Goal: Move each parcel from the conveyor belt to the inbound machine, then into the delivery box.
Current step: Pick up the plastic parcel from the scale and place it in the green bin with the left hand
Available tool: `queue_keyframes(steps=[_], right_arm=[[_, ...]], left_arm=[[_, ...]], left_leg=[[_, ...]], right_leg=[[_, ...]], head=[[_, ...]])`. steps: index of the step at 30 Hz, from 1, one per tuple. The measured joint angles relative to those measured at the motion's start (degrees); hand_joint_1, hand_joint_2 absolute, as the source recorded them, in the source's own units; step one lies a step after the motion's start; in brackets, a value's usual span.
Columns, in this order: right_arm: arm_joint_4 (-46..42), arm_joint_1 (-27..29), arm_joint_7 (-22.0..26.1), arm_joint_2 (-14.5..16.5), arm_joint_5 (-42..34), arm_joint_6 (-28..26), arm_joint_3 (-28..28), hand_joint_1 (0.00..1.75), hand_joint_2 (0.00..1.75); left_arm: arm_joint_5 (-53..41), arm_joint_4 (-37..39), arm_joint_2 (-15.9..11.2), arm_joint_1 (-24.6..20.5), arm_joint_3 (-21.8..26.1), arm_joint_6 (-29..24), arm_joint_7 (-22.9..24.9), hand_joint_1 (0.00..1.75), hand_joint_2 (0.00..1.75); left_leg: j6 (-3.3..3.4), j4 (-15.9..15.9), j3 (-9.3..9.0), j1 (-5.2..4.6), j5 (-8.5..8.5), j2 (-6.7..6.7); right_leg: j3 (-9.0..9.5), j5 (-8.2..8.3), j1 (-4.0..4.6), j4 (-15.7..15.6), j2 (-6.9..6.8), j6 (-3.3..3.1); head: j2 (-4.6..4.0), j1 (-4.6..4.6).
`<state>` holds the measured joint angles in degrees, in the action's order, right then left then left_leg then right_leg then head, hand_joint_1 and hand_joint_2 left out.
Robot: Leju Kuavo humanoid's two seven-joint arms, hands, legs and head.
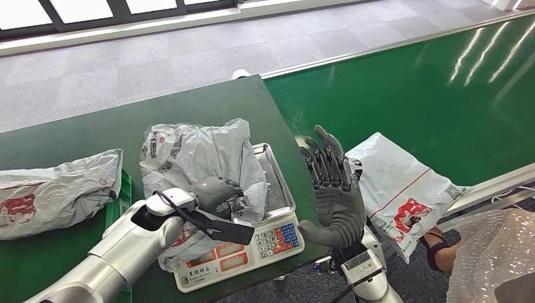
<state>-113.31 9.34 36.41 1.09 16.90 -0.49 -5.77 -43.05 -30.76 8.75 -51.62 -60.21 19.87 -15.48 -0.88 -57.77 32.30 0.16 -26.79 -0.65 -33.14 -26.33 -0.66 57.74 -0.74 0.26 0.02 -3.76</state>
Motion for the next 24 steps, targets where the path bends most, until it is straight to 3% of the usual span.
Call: queue_keyframes(steps=[19, 24], right_arm=[[-0.16, 1.65, -0.30, 0.33, 1.14, -0.17, -0.02, 0.00, 1.75], [-1.35, 3.25, -0.22, 0.40, 1.49, -0.65, -0.02, 0.00, 1.75]], left_arm=[[1.85, -2.89, -2.09, 0.07, -2.45, -1.12, 1.36, 1.75, 1.75], [-1.70, -9.99, -4.85, -0.26, -1.95, -10.00, 6.72, 1.75, 1.75]], left_leg=[[-0.01, 0.00, 0.11, 0.00, 0.00, 0.00], [-0.03, -0.01, 0.19, 0.00, 0.03, 0.03]], right_leg=[[-0.17, 0.00, 0.00, 0.00, 0.00, 0.00], [-0.24, 0.00, 0.01, 0.00, -0.01, 0.00]], head=[[0.00, -0.01], [0.00, -0.01]])
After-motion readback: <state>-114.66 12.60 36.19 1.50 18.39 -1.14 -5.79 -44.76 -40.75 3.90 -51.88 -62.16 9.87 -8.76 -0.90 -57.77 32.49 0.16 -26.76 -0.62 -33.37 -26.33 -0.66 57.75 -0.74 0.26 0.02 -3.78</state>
